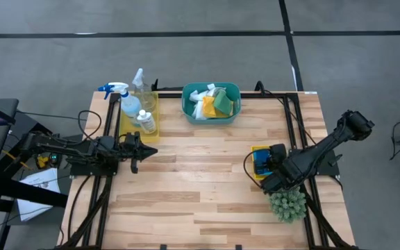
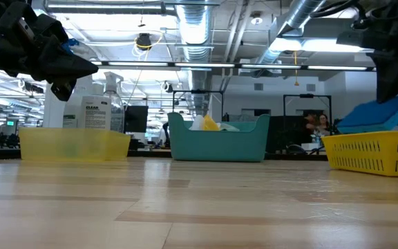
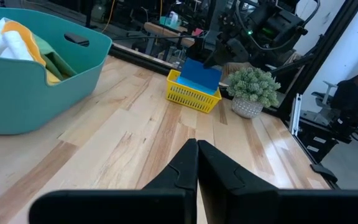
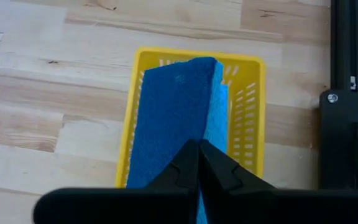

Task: Pick & Place Kitchen Items
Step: Put the blue sponge into the right yellow bin

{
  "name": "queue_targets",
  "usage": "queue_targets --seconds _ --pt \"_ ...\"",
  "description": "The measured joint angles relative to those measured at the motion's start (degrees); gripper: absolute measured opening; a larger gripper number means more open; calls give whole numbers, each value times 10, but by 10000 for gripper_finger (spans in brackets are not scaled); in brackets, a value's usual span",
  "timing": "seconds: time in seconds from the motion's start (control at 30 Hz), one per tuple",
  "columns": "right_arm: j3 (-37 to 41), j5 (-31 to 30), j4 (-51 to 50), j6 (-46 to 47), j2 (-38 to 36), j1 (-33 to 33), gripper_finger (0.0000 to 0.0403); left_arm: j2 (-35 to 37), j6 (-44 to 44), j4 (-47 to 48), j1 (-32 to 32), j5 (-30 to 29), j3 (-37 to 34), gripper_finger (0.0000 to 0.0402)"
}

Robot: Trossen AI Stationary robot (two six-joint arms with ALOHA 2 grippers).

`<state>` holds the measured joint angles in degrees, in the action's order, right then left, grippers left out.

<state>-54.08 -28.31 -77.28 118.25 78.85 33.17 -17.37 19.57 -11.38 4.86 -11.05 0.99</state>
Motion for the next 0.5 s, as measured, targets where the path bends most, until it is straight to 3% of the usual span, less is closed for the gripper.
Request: queue_targets --seconds 0.5 --pt "3 -2 6 -35 2 2 0 0 0 0 0 0 0 3"
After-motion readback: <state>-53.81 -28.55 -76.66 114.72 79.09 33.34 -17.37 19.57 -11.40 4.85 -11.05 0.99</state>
